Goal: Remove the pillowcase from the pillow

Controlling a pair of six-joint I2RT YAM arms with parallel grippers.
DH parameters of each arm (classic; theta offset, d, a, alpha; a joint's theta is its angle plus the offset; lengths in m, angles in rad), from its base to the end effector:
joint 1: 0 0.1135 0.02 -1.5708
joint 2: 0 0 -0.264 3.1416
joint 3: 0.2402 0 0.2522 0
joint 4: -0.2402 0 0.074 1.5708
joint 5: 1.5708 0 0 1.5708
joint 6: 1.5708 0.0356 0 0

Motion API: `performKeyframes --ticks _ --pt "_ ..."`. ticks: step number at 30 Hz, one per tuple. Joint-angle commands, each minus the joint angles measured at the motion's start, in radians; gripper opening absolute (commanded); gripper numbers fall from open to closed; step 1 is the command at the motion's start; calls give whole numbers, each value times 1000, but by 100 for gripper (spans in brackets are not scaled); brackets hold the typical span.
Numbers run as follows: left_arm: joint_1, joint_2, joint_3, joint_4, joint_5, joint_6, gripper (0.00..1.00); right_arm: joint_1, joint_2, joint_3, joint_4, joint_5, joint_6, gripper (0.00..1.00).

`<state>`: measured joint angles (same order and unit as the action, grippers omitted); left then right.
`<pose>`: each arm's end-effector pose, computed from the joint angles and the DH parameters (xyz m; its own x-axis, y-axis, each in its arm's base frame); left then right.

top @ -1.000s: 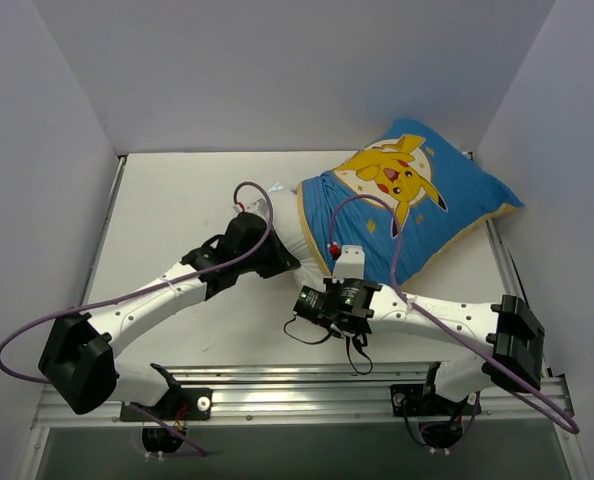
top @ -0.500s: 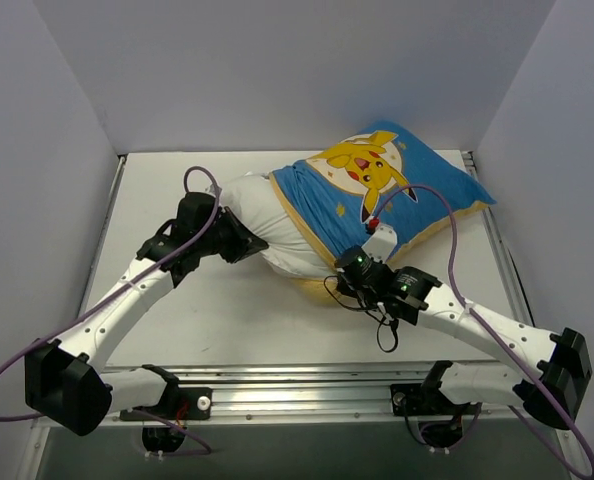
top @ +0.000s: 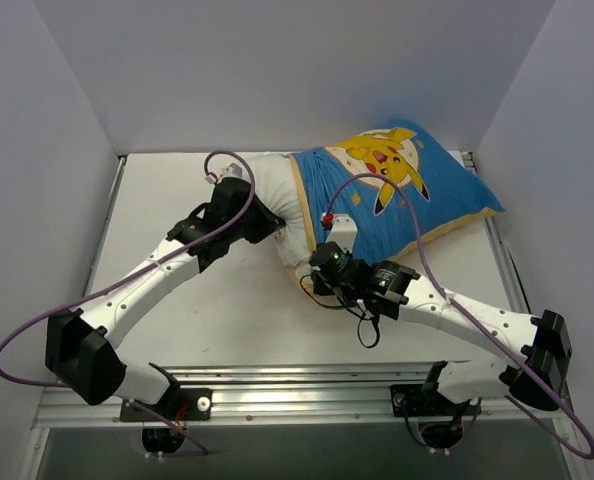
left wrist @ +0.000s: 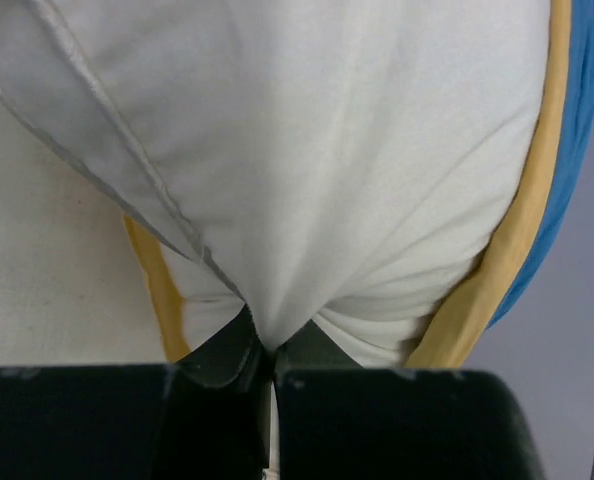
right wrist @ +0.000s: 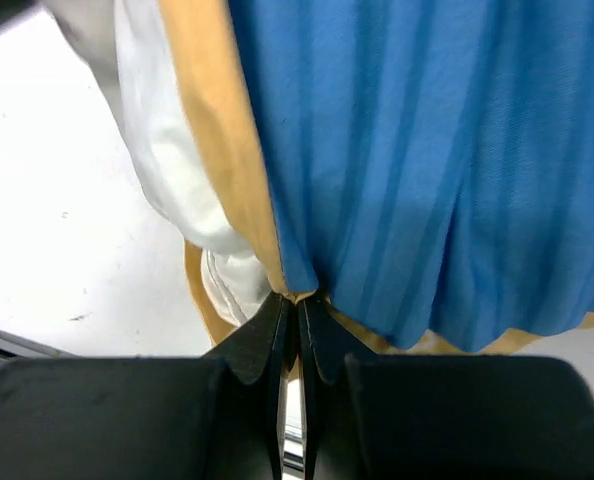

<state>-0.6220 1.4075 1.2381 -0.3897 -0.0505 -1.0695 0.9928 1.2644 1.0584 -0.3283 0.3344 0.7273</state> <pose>0.2624 -0.1859 0.3337 -0.6870 -0.5851 -0.4309 -0.1151 0.6731 -0.7306 0.1655 0.2324 0.3190 -0.6312 0.1818 -0.7540 -0.2907 0.8458 0.4474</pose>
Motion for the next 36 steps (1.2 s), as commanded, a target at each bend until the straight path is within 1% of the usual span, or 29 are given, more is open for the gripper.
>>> performKeyframes --ticks 1,2,3,4,5,7,8,11,12,13,16,18,21,22,24,25,26,27,28,29,31,32,33,36 --pt "-21 -22 156 212 -130 -49 2 55 33 -9 -78 95 3 0" --pt "-19 -27 181 203 -156 -47 2 59 23 -53 -92 110 20 0" --pt "-18 -30 193 195 -222 -46 2 60 12 -79 -109 114 43 0" --pt "-13 -34 202 186 -250 -44 2 60 -2 -104 -156 124 111 0" --pt "-4 -44 216 177 -267 -44 2 58 -32 -151 -181 132 145 0" --pt "53 -47 228 149 -249 -53 2 49 -74 -198 -234 127 220 0" --pt "74 -47 234 134 -238 -66 2 41 -85 -233 -253 124 239 0" --pt "162 -64 224 127 -192 -96 2 -3 -114 -264 -311 114 268 0" --pt "179 -70 216 129 -187 -98 2 -25 -120 -276 -348 112 271 0" --pt "209 -79 218 120 -187 -90 2 -78 -135 -291 -365 112 274 0" --pt "246 -88 238 69 -161 -64 2 -169 -183 -310 -413 114 284 0" --pt "268 -96 238 43 -147 -63 2 -206 -217 -320 -401 104 290 0" --pt "272 -119 183 38 -86 -61 2 -252 -278 -333 -348 48 282 0" --pt "278 -119 181 23 -54 -60 2 -259 -275 -331 -342 49 282 0" --pt "300 -134 172 -15 -42 -69 2 -264 -231 -322 -333 51 271 0" --pt "315 -142 158 -14 -43 -76 2 -266 -214 -318 -318 20 252 0" --pt "321 -153 149 8 -51 -81 2 -263 -203 -316 -236 -21 182 0" --pt "320 -159 143 55 -49 -63 2 -260 -194 -316 -183 -72 152 0" --pt "309 -153 158 63 -46 -52 2 -255 -194 -313 -139 -146 129 0" --pt "273 -145 168 64 -42 -40 2 -244 -191 -304 -76 -165 95 0" --pt "222 -111 167 113 -17 -29 2 -238 -181 -250 -43 -167 70 0" --pt "196 -101 161 139 18 -26 2 -238 -174 -229 -29 -161 58 0" --pt "144 -75 155 172 29 -18 2 -238 -152 -206 -23 -153 38 0" --pt "85 -51 117 170 47 -10 2 -240 -111 -152 12 -133 12 0"
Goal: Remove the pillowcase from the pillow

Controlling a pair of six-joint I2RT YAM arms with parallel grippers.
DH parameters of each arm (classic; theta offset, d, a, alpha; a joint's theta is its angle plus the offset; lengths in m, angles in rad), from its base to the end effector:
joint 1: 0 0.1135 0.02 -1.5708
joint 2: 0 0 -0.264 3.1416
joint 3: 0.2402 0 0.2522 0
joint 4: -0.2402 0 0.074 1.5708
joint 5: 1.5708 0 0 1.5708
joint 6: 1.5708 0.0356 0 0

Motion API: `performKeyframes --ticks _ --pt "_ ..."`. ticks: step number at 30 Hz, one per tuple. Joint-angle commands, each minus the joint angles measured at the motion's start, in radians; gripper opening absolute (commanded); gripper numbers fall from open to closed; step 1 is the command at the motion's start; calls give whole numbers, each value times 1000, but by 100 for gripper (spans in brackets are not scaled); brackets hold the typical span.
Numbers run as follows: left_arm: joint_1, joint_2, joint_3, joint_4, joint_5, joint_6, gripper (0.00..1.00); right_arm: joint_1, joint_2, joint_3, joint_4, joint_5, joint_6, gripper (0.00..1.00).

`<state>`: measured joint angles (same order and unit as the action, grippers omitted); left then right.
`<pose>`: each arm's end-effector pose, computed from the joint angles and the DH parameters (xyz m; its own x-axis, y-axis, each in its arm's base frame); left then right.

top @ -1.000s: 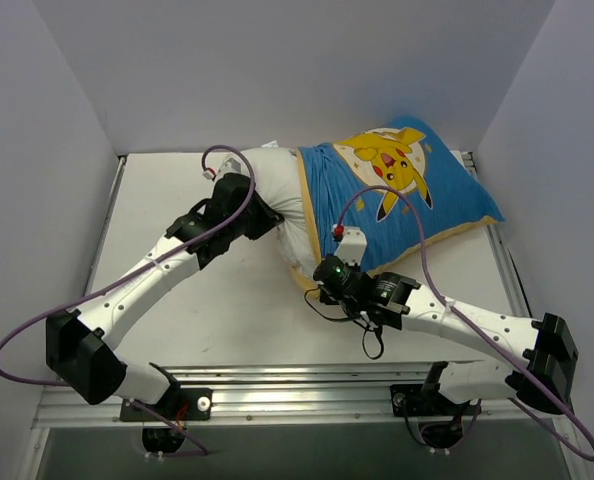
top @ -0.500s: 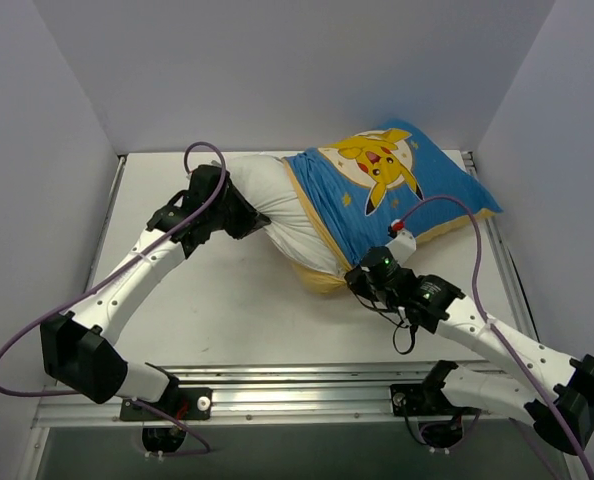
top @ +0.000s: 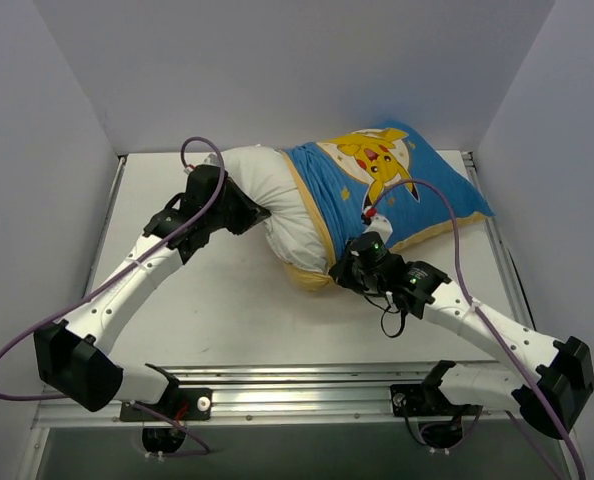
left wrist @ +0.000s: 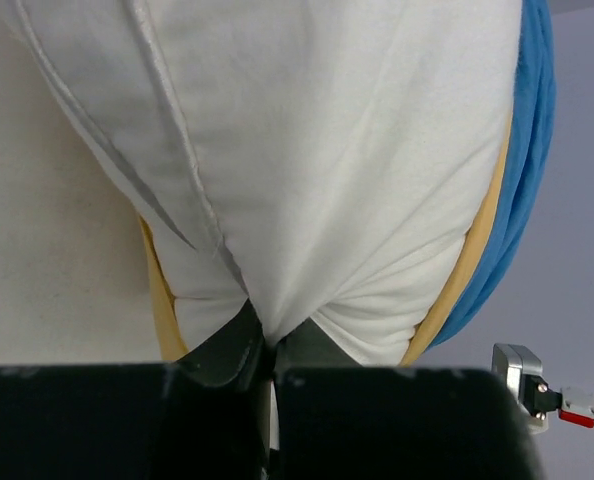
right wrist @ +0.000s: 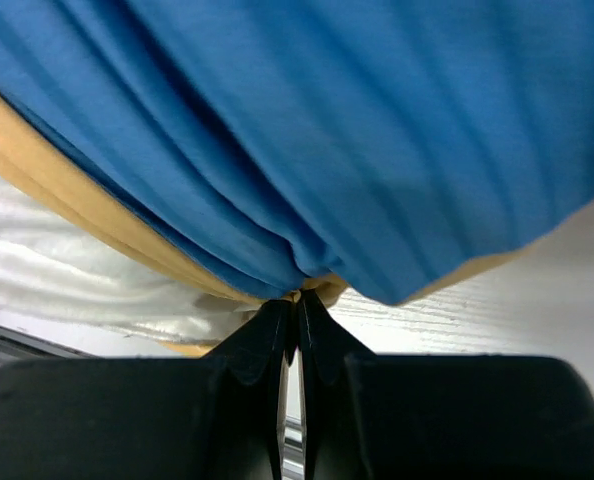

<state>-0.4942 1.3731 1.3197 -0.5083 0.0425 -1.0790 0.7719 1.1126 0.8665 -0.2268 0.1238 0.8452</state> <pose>0.2710 -0.1478 0.3608 -0.6671 -0.6410 -0.3797 -0.1746 0.6300 -0.7567 0.1842 0.1731 0.2990 -0.6755 0.3785 -0.6328 -0.1629 0.7604 0.6287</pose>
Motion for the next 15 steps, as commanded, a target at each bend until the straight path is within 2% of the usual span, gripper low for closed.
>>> performKeyframes --ticks 1,2,3,5,6,8,9,12,15 --pt "-46 -22 14 286 -43 -1 3 -19 52 45 -79 76 -110 0" --pt "-46 -32 -13 283 -43 1 7 -19 62 46 -50 71 -113 0" --pt "-46 -60 -72 268 -44 16 23 -19 81 45 -36 57 -116 0" --pt "-40 -84 -129 251 -76 36 34 -17 99 36 24 31 -123 0" --pt "-40 -109 -184 248 -78 50 48 -17 108 19 47 4 -123 0" --pt "-40 -130 -233 260 -56 57 67 -16 122 0 104 -12 -124 0" --pt "-41 -147 -278 289 -43 59 85 -17 130 -10 113 -16 -124 0" --pt "-53 -161 -323 316 34 68 97 -17 159 -14 130 -19 -135 0" --pt "-82 -163 -369 314 63 79 96 -17 177 -21 156 -30 -138 0"
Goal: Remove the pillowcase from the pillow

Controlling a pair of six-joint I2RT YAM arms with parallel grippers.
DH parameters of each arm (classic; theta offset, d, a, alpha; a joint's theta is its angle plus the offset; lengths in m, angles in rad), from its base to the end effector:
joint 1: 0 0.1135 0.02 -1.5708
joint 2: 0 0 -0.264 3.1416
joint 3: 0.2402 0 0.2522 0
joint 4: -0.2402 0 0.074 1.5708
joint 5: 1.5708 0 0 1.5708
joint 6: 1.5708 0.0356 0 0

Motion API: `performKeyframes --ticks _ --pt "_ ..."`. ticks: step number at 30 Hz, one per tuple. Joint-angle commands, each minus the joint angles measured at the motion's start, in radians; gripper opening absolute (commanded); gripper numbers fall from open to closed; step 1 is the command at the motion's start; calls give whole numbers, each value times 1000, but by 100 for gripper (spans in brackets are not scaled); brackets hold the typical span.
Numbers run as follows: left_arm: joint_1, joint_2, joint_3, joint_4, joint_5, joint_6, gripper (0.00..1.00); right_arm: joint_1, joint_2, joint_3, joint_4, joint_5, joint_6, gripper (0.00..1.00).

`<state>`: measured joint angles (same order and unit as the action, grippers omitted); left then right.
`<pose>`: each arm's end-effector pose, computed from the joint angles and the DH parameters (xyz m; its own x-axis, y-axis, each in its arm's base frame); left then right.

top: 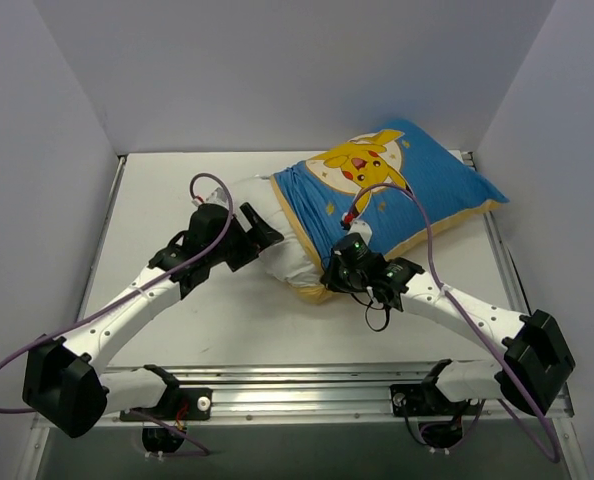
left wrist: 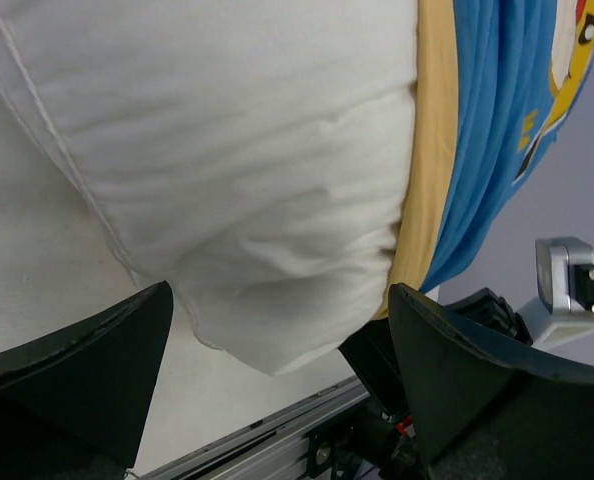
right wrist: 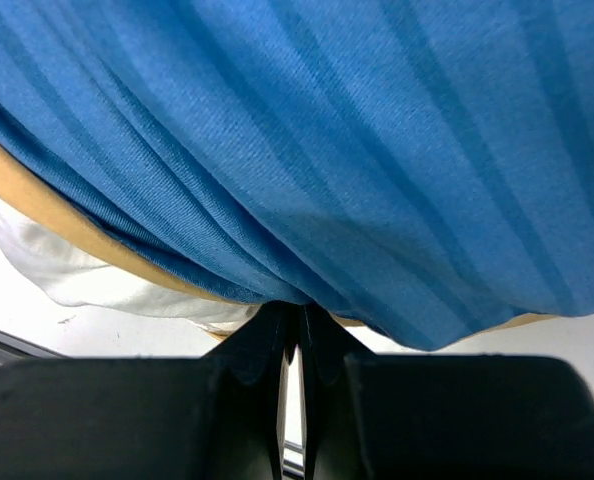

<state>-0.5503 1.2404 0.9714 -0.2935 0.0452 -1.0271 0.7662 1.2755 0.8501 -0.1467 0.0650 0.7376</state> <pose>0.2371 -0.1473 0.2975 -0.7101 -0.5673 -0.4170 -0.1019 0.6688 -0.7364 0.2056 0.1947 0.2603 -0.7276 0.2312 -0.6459 -0.2206 0.8126 0.5394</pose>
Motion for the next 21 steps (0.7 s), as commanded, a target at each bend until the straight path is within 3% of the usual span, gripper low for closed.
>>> performKeyframes --ticks 1,6,14,20,21 --pt "-36 -30 -33 97 61 25 96 -11 19 -2 79 29 -30 0" --pt "-114 1 -111 143 48 -13 96 -10 44 -2 102 18 -30 0" --pt "-171 128 -91 232 21 13 100 8 51 -14 113 24 -26 0" --pt "-180 172 -46 260 -16 56 77 42 45 -22 101 50 -12 0" --pt "-180 172 -43 261 -21 61 69 44 42 -28 98 53 -9 0"
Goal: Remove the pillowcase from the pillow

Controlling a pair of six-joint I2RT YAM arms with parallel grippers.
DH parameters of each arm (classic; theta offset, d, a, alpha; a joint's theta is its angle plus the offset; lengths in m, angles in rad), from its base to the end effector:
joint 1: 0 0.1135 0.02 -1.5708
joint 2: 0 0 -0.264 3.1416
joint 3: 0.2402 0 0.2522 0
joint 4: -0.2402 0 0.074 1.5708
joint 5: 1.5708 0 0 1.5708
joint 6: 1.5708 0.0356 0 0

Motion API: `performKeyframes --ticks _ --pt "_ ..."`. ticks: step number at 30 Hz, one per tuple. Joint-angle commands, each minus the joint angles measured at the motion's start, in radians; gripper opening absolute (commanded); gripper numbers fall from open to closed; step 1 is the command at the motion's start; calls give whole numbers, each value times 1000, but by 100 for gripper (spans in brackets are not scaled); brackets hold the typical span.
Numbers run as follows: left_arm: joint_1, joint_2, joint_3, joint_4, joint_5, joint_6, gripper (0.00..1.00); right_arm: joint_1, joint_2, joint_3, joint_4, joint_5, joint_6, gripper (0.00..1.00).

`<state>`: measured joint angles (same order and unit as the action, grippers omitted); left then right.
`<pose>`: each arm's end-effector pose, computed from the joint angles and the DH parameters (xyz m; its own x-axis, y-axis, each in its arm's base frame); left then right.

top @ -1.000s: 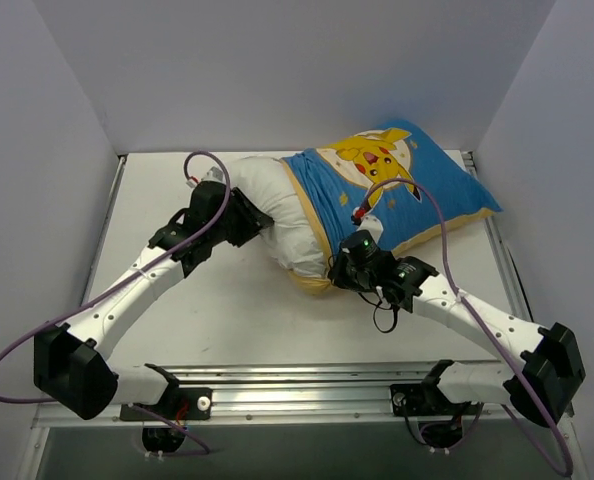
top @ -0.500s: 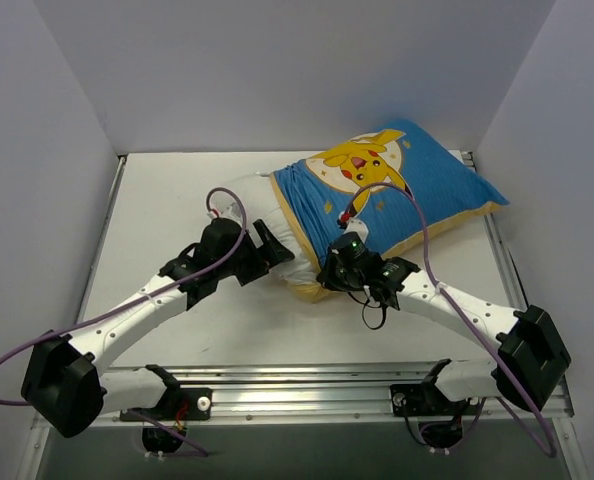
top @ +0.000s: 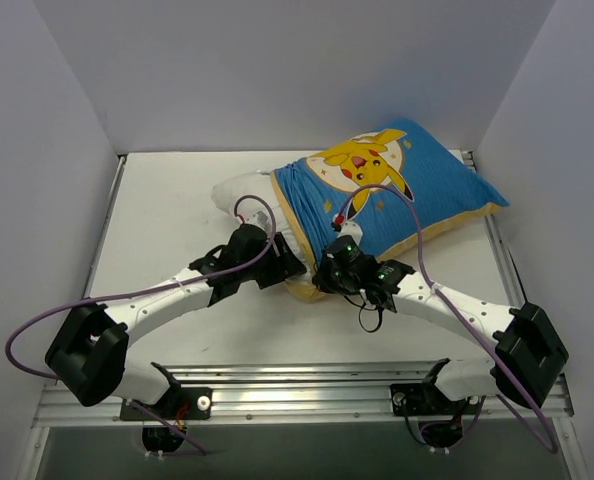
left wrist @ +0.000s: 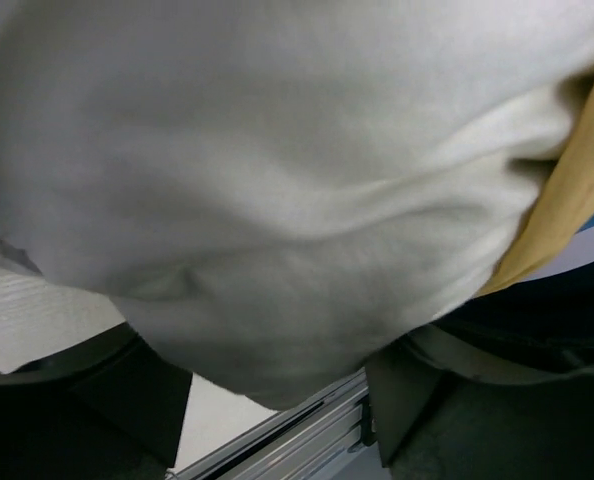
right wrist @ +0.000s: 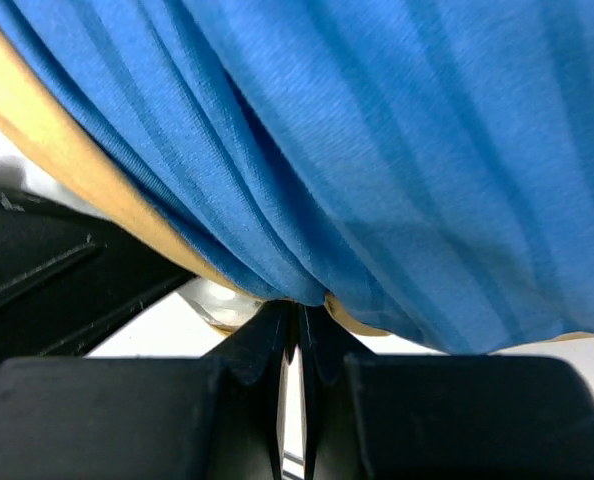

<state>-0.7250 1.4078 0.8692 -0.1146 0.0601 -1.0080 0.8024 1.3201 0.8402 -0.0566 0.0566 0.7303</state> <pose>0.2270 -0.2040 0.2333 -0.8328 -0.3901 -0.3928 -0.0125 0.7226 -0.6911 0.2055 0.2097 0.2534 -0.7210 0.2124 -0.6596 -0.2726 0.7881 0.5518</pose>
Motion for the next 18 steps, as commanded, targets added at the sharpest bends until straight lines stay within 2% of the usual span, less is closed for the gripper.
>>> performKeyframes --ticks 1,4,5,6,7,8,13,18 --pt "-5 3 63 84 -39 45 65 11 -15 -24 0 69 0 0" --pt "-5 -1 68 79 -45 57 62 11 -44 -53 -8 77 11 0" --pt "-5 -7 68 75 -51 63 55 11 -48 -61 -12 78 11 0" --pt "-5 -10 67 73 -51 69 39 11 -53 -67 -15 81 14 0" --pt "-4 -13 65 70 -51 71 14 12 -62 -79 -23 83 15 0" --pt "-4 -15 63 72 -51 72 5 12 -65 -85 -26 84 17 0" --pt "-17 -3 89 136 -48 48 2 15 -78 -107 -40 63 40 0" --pt "-50 36 161 202 -78 9 2 29 -102 -50 -55 -1 63 0"
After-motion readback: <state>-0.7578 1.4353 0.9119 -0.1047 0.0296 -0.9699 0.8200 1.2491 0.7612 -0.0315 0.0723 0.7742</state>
